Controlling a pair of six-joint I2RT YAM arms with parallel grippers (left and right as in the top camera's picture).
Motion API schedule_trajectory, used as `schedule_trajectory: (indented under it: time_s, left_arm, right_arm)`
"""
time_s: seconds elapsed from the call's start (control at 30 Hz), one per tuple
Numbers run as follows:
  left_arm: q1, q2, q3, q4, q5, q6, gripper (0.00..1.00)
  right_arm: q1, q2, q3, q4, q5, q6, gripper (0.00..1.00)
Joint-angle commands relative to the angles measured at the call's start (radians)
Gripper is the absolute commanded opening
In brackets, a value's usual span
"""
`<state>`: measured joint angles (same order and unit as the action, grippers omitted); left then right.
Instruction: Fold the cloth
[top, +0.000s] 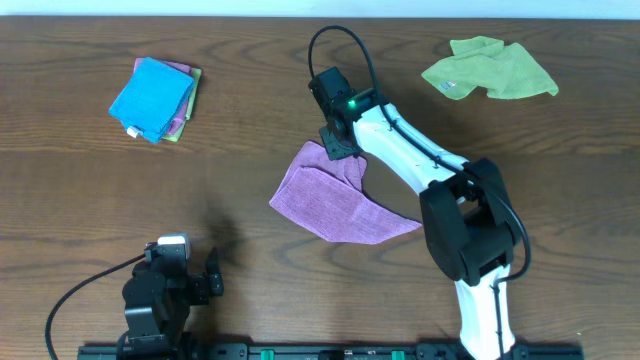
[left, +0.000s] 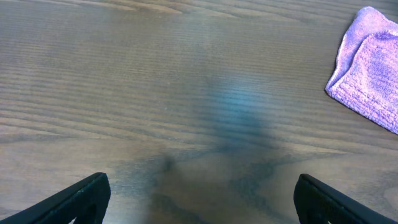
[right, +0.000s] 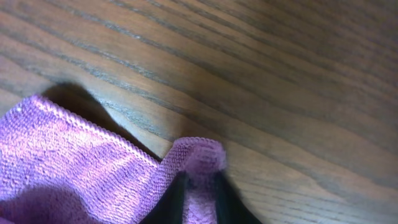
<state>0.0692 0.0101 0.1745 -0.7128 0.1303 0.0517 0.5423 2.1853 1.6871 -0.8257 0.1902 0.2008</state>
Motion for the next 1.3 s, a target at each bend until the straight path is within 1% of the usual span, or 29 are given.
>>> schedule_trajectory:
  time_s: [0.0,0.27,0.43,0.57,0.83,0.9,0.93,0.97,1.0,1.03,1.07,1.13,1.27]
  left_arm:
    - [-0.003,-0.006,-0.010,-0.016,-0.007,-0.007,0.95]
    - [-0.003,-0.006,-0.010,-0.016,-0.007,-0.007,0.95]
    - [-0.003,-0.006,-0.010,-0.016,-0.007,-0.007,0.95]
    - [-0.003,-0.006,-0.010,-0.016,-0.007,-0.007,0.95]
    - [-0.003,-0.006,-0.010,-0.016,-0.007,-0.007,0.95]
    - [-0.003,-0.006,-0.010,-0.016,-0.007,-0.007,0.95]
    - [-0.003,-0.006,-0.010,-0.016,-0.007,-0.007,0.95]
    - [-0.003,-0.006,-0.010,-0.016,-0.007,-0.007,0.96]
    - [-0.003,-0.006,-0.010,-0.016,-0.007,-0.007,0.95]
    - [-0.003,-0.006,-0.010,-0.016,-0.007,-0.007,0.95]
    - [-0.003,-0.006,-0.010,-0.016,-0.007,-0.007,0.95]
    - [-0.003,-0.006,-0.010,-0.016,-0.007,-0.007,0.95]
    - [-0.003,-0.006,-0.010,-0.016,-0.007,-0.007,0.95]
  right_arm:
    - [-0.012,0.011,0.012,-0.002,0.004,0.012,0.01]
    - [-0.012,-0.008,0.013,-0.034,0.005,0.012,0.01]
    - [-0.012,-0.091,0.042,-0.039,0.023,0.012,0.01]
    - [-0.012,-0.195,0.143,-0.038,0.023,0.010,0.01]
    - [-0.018,-0.298,0.425,-0.031,0.025,-0.085,0.01]
    - [-0.032,-0.316,0.479,-0.061,0.093,-0.081,0.01]
    - [-0.043,-0.322,0.487,-0.081,0.148,-0.061,0.06]
    - [-0.054,-0.325,0.488,-0.102,0.185,-0.048,0.25]
    - [-0.066,-0.325,0.488,-0.129,0.198,-0.048,0.69]
    - [-0.076,-0.325,0.488,-0.160,0.198,-0.048,0.93]
    - [-0.084,-0.325,0.487,-0.197,0.195,-0.049,0.99]
    - [-0.085,-0.325,0.486,-0.245,0.195,-0.049,0.99]
    - [-0.085,-0.324,0.486,-0.282,0.188,-0.049,0.99]
